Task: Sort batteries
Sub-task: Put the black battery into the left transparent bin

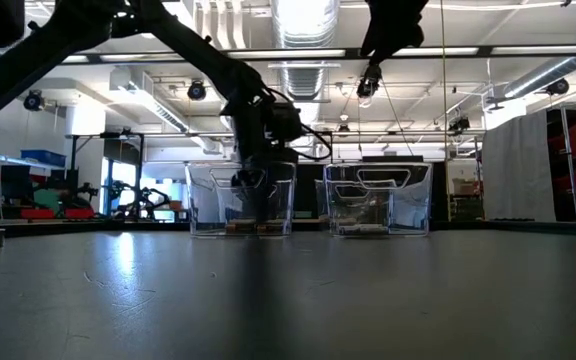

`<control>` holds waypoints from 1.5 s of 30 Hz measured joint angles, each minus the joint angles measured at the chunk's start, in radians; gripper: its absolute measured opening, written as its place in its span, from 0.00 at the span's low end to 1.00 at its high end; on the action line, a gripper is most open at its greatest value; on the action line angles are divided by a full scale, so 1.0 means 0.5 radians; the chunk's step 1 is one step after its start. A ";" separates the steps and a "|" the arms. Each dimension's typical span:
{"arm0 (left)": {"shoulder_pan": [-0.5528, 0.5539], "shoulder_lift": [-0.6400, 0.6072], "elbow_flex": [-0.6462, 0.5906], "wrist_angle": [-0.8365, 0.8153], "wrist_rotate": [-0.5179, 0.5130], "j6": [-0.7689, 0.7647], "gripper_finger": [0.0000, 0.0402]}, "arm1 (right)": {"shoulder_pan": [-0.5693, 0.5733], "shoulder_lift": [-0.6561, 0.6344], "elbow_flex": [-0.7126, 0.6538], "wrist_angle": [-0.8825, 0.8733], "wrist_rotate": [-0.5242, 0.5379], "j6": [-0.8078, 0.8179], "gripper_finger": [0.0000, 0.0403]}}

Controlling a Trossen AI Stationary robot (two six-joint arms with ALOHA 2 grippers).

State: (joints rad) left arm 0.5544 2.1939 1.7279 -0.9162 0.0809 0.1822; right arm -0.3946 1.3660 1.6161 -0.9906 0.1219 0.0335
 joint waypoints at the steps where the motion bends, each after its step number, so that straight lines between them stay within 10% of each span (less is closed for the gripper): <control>1: -0.001 0.009 0.000 0.007 0.001 0.006 0.03 | 0.000 -0.005 0.000 -0.011 0.000 0.010 0.54; 18: -0.001 0.069 0.092 -0.032 -0.021 -0.005 0.28 | 0.003 -0.046 0.000 -0.014 0.018 0.307 0.54; 29: -0.092 -0.027 0.749 -0.782 -0.009 -0.398 0.33 | 0.012 -0.061 0.000 -0.028 0.018 0.108 0.54; 45: -1.101 -0.262 1.082 -1.242 -0.038 -0.980 0.31 | 0.463 -0.350 -0.073 -0.372 0.002 0.052 0.54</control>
State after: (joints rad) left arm 0.0040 2.0631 2.2688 -1.5371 0.0620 -0.3079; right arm -0.1629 1.1910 1.5795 -1.1767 0.1229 0.0595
